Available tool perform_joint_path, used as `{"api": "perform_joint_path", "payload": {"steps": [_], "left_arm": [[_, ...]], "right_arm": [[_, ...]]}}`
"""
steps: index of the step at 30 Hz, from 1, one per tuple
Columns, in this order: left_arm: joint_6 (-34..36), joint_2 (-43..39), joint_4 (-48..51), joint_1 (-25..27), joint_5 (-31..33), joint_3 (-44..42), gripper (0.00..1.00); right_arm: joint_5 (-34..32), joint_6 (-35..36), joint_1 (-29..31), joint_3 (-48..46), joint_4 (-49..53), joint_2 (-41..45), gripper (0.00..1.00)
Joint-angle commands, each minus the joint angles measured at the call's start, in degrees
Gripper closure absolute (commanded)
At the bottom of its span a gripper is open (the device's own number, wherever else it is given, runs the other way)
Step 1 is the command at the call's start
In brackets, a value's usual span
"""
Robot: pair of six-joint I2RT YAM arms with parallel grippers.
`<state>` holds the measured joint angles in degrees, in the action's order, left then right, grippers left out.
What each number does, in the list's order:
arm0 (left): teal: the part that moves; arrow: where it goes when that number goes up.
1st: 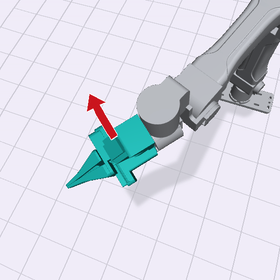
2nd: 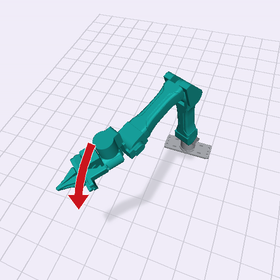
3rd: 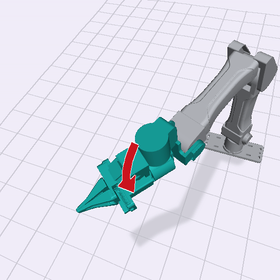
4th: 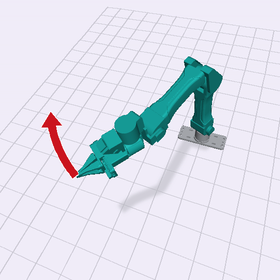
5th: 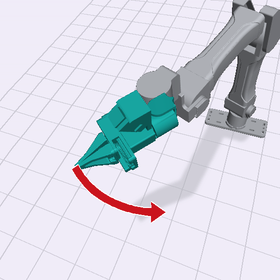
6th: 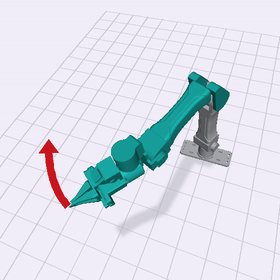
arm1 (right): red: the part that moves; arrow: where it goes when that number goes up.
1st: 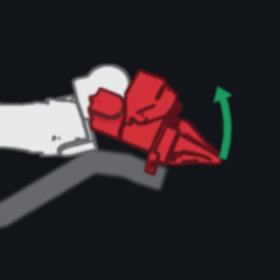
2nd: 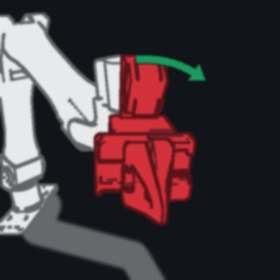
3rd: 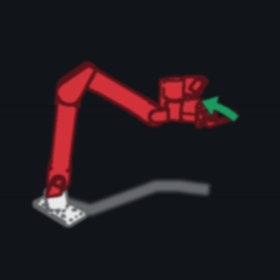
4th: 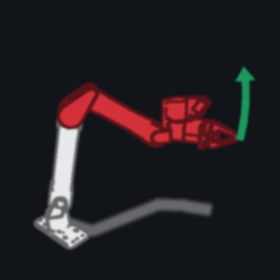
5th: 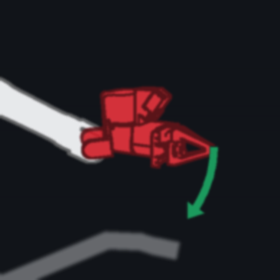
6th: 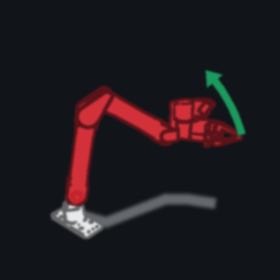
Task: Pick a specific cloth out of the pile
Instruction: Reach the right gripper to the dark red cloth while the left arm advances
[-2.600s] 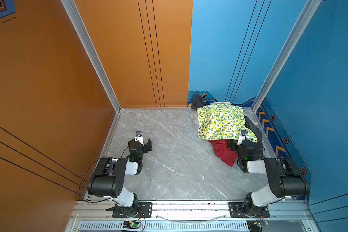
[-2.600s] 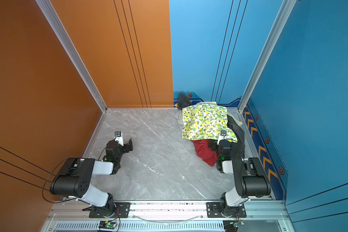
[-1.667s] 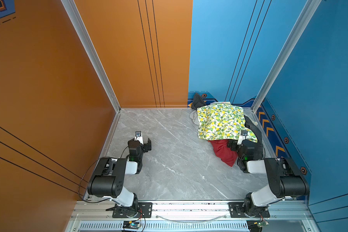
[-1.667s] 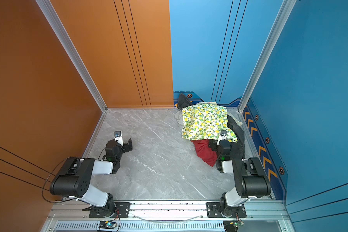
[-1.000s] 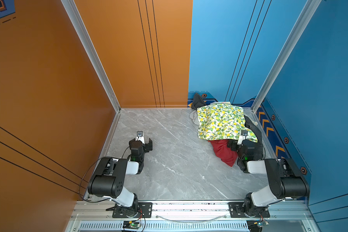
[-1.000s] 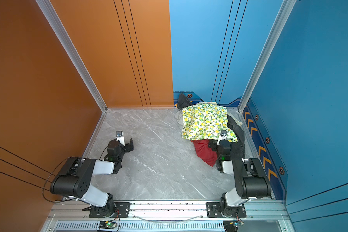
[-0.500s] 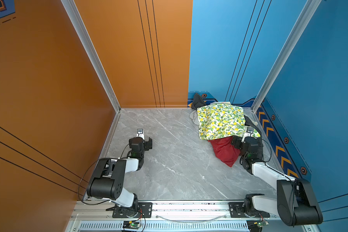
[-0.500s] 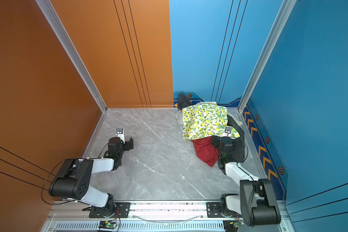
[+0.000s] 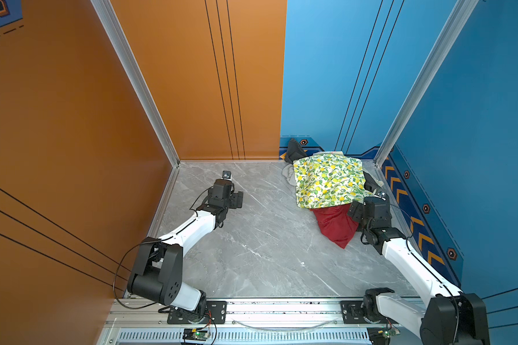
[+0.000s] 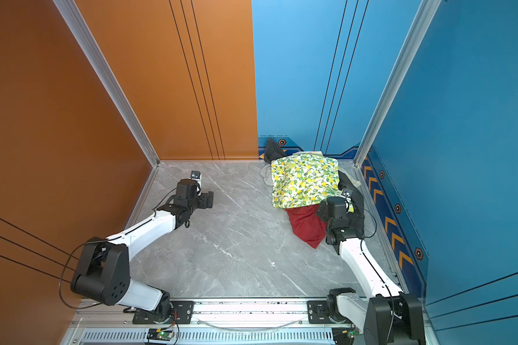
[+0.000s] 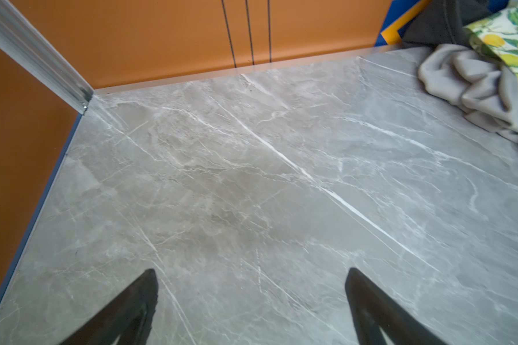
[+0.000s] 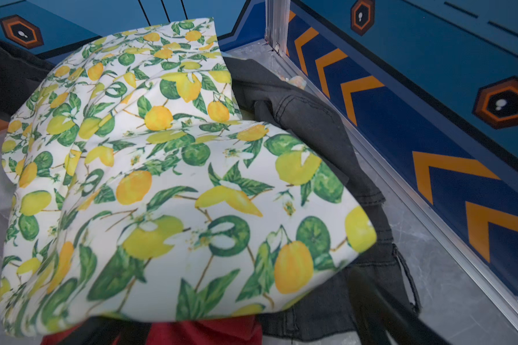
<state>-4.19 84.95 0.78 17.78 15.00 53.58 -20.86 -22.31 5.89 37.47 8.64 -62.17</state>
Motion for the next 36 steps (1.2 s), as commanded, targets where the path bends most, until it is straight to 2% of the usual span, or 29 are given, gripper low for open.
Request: {"api": "perform_joint_path", "payload": {"steps": [1, 6, 15, 24, 36], "left_arm": [[-2.6, -2.6, 8.8, 3.7, -2.3, 2.3, 0.02], [-5.3, -4.2, 9.2, 10.4, -7.1, 3.3, 0.02], [-8.6, -4.5, 9.2, 21.7, -10.8, 3.7, 0.00], [-11.5, -3.9, 8.8, 26.6, -13.0, 3.8, 0.04], [-12.1, -5.0, 7.2, 29.9, -14.5, 3.0, 0.12]], "right_arm": [[-0.6, -4.5, 1.6, 2.6, 10.5, 2.7, 0.00], [-1.2, -6.4, 4.4, 3.8, 15.6, 6.6, 0.00], [-3.2, -8.3, 12.4, 5.2, 21.7, 9.6, 0.02], [-4.5, -10.8, 20.2, 6.3, 25.9, 5.6, 0.10], [-2.5, -13.0, 24.7, 4.9, 23.4, -2.6, 0.18]]}}
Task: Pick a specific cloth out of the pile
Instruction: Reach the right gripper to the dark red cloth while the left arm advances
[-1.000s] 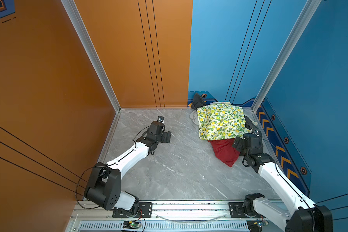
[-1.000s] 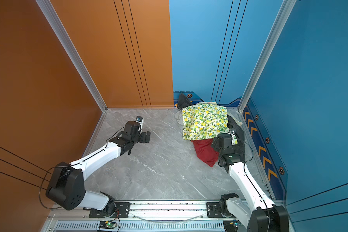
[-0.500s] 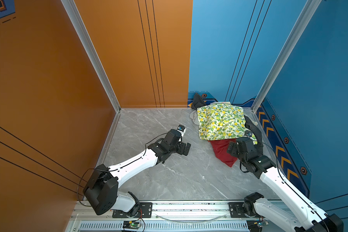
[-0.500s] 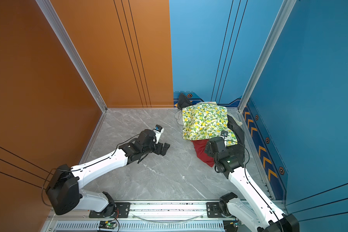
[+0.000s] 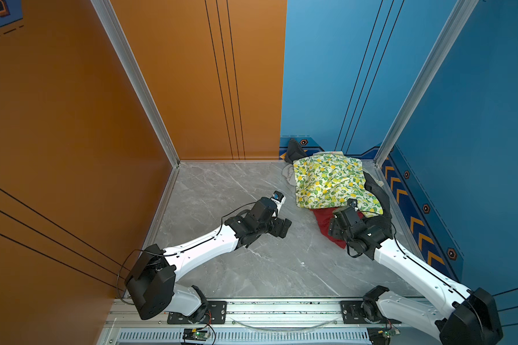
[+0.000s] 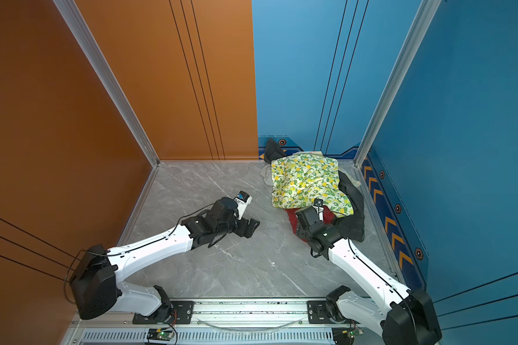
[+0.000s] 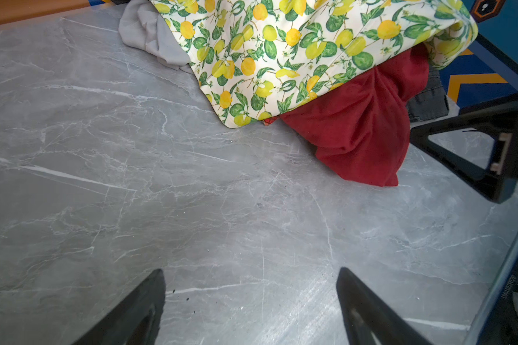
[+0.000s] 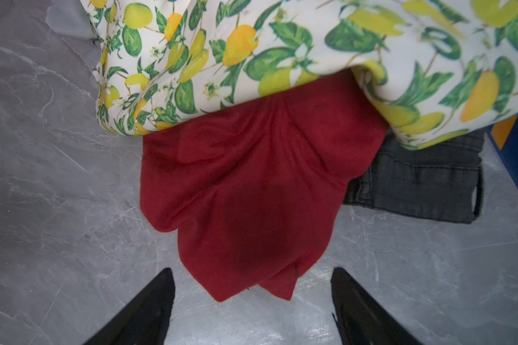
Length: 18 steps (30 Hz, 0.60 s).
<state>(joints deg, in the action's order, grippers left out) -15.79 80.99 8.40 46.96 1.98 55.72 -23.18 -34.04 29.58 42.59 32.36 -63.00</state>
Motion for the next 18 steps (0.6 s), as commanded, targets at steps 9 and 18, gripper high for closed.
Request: {"api": "perform_joint_path", "payload": {"steps": [9, 18], "left_arm": [[0.6, -2.4, 0.9, -1.0, -1.1, 1.9, 0.16], [-0.2, -3.3, 0.8, -4.7, -1.9, 1.9, 0.18]], "right_arm": [[1.3, -0.9, 2.1, 2.4, -4.8, -10.8, 0.20], [2.5, -0.1, 0.8, 5.3, -7.0, -19.9, 0.41]]}}
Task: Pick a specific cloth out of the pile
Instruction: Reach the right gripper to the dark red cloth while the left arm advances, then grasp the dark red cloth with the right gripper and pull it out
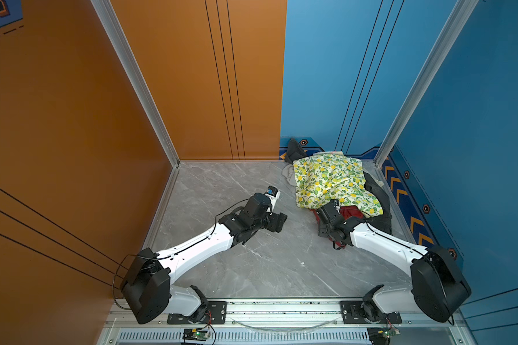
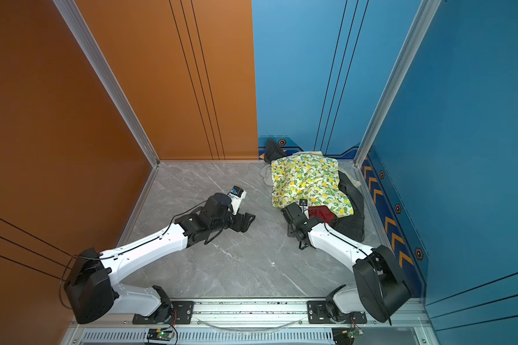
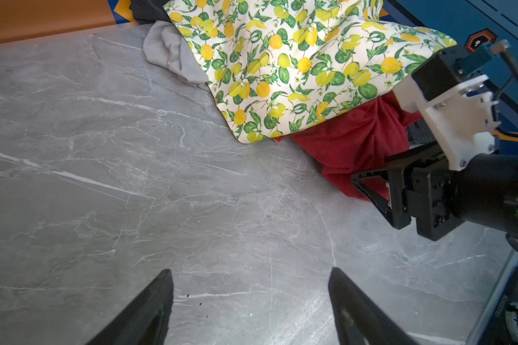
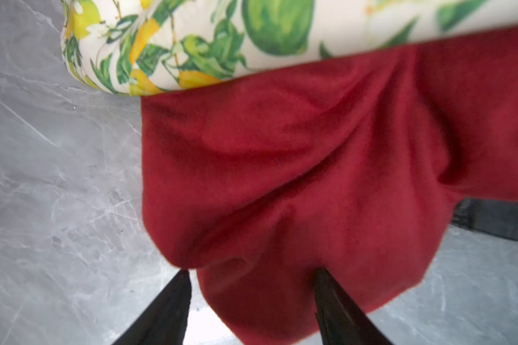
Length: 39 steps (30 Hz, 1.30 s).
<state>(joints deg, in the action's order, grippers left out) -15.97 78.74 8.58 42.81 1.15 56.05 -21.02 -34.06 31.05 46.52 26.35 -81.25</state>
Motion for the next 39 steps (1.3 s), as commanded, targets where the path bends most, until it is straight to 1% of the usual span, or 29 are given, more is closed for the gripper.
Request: {"api": "perform_joint_path", "payload": {"steps": [1, 2, 5, 7, 9, 20, 24, 26, 30, 34, 39], "left_arm": [[0.0, -1.0, 0.6, -0.7, -1.0, 1.6, 0.18], [0.0, -1.0, 0.6, -0.8, -1.1, 1.6, 0.18], [0.0, -1.0, 0.6, -1.1, -1.1, 1.5, 0.18], [-0.1, -1.0, 0.6, -1.4, -1.1, 1.5, 0.18], [-0.1, -1.0, 0.5, -1.5, -1.1, 1.4, 0.18], [-1.3, -0.7, 0.0, -2.5, -2.0, 1.4, 0.19], [-1.2, -1.2, -0.1, -2.6, -1.8, 1.3, 0.19], [-1.0, -1.4, -0.1, -2.6, -1.4, 1.2, 0.19], [-0.7, -1.7, -0.1, -2.7, -0.9, 1.0, 0.19], [-0.1, -1.7, -0.1, -2.9, -0.3, 1.0, 0.19], [0.2, -2.0, -0.1, -3.2, 0.2, 0.9, 0.19]], "right_arm": [[0.9, 0.0, -0.9, 1.4, -1.5, -2.4, 0.46], [1.0, 0.0, -1.1, 1.5, -1.8, -3.0, 0.51], [1.4, 0.4, -1.3, 2.4, -2.0, -4.5, 0.73], [1.8, 1.3, -1.8, 3.3, -1.6, -4.3, 0.90], [1.7, 1.8, -2.2, 4.5, -0.6, -3.0, 1.00], [-0.2, 5.7, -3.4, 14.0, 7.0, 8.2, 1.00], [-0.5, 7.6, -3.4, 19.3, 8.4, 10.8, 1.00], [-0.3, 8.6, -3.3, 22.0, 8.5, 11.6, 1.00], [-2.2, 11.1, -2.8, 27.0, 8.2, 12.4, 1.00], [-3.1, 14.0, -2.8, 32.1, 7.2, 11.7, 1.00], [-2.4, 15.6, -2.5, 38.0, 3.5, 10.4, 1.00]]}}
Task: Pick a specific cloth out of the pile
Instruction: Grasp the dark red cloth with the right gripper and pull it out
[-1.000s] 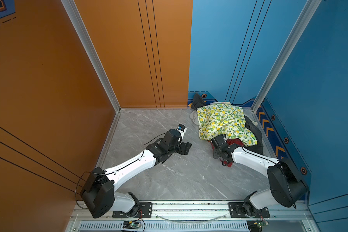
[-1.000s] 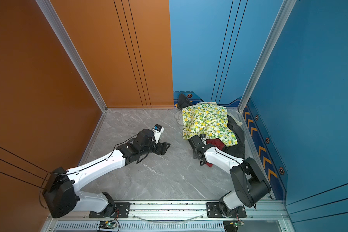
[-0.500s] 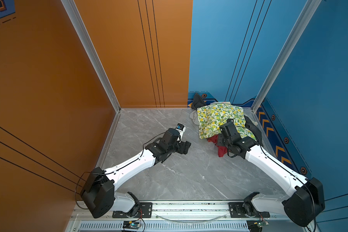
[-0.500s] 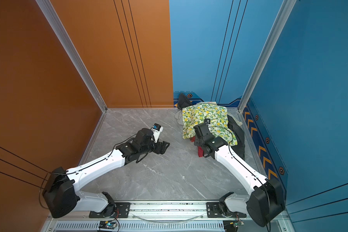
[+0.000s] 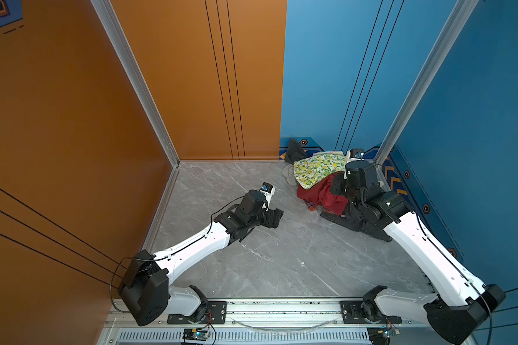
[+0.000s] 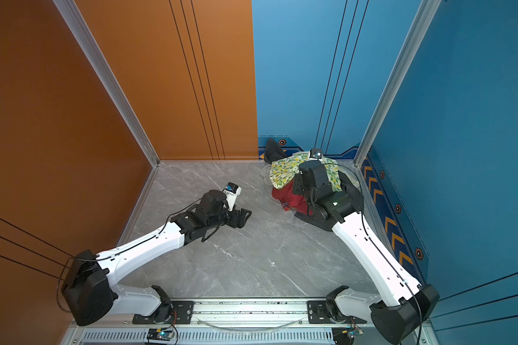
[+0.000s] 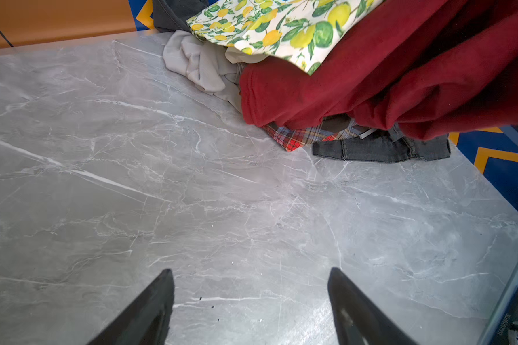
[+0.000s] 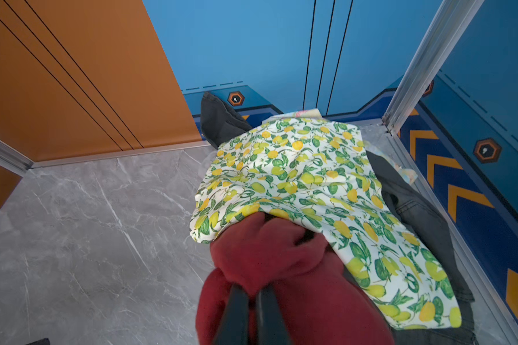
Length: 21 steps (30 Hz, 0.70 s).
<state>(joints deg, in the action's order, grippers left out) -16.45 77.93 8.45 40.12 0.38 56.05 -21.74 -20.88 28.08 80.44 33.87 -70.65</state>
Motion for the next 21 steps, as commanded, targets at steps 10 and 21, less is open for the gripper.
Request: {"api": "perform_joint_path", "payload": {"steps": [10, 21], "left_arm": [[2.8, -2.9, -0.8, -0.7, 3.5, -0.1, 0.19], [4.4, -14.0, -10.6, -5.1, 4.2, -6.6, 0.17]], "right_arm": [[5.3, 5.4, 5.7, 11.3, -16.6, -4.1, 1.00], [10.1, 8.0, 14.0, 13.4, -27.6, -9.8, 1.00]]}}
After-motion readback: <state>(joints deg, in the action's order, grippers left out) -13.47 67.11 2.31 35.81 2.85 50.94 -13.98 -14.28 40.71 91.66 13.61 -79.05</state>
